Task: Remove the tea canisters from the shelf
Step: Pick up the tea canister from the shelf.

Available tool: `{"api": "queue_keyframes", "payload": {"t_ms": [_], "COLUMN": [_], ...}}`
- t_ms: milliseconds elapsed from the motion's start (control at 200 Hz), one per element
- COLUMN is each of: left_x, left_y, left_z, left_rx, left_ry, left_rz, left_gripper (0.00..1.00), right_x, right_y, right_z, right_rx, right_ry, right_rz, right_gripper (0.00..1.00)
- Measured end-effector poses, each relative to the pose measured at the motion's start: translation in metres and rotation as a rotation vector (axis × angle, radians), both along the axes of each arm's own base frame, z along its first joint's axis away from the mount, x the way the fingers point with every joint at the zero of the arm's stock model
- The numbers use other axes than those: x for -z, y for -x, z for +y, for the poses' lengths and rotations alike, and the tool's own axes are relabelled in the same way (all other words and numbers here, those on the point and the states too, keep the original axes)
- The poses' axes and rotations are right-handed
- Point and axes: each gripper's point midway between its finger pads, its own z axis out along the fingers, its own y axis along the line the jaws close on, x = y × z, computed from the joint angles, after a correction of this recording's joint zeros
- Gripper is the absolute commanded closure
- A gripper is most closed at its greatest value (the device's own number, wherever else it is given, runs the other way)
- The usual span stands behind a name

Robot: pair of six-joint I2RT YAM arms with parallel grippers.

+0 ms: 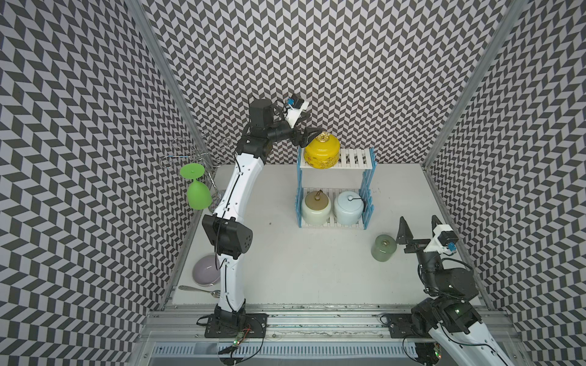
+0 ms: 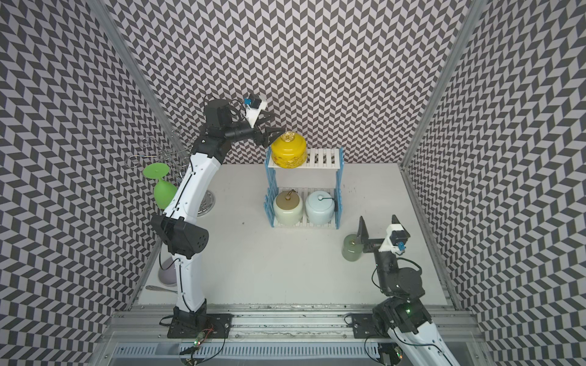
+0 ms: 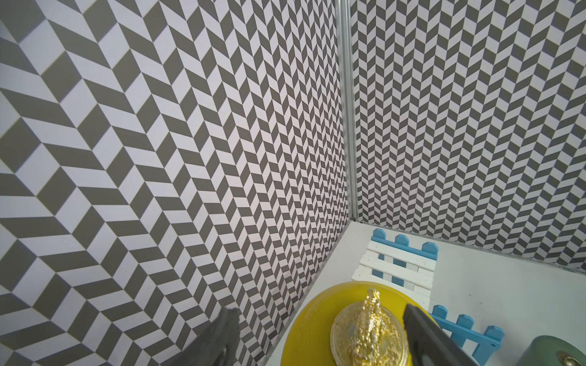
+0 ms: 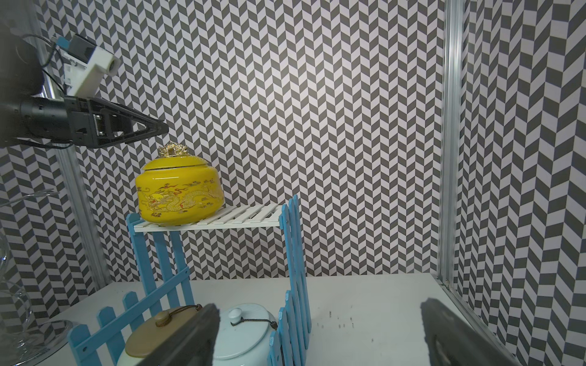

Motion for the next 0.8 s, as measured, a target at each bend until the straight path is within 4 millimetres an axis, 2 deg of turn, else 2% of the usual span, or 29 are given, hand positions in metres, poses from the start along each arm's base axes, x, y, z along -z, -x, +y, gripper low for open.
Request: {"api": "queue_keyframes", "payload": {"t_ms": [190, 416, 801], "left_x": [0.005, 0.012, 0.026], "left_y": [0.002, 0.008, 0.015], "left_z": [-0.005, -0.019, -0.039], "left_rx": [0.033, 0.074, 0.108], "left_ry": [-0.008, -0.025, -0.058], "left_rz": [0.003, -0.005, -0.003], "left_gripper": [0.28, 0.32, 0.52], "right_x": [0.0, 0.0, -0.001], "right_y": [0.0, 0.0, 0.0], "right_z": [0.0, 0.0, 0.0], "right_rx": [0.0, 0.0, 0.0], "right_ry": [0.0, 0.0, -0.001], "right_rz": [-0.001, -0.001, -0.002], "right_gripper": [0.0, 0.0, 0.01]}}
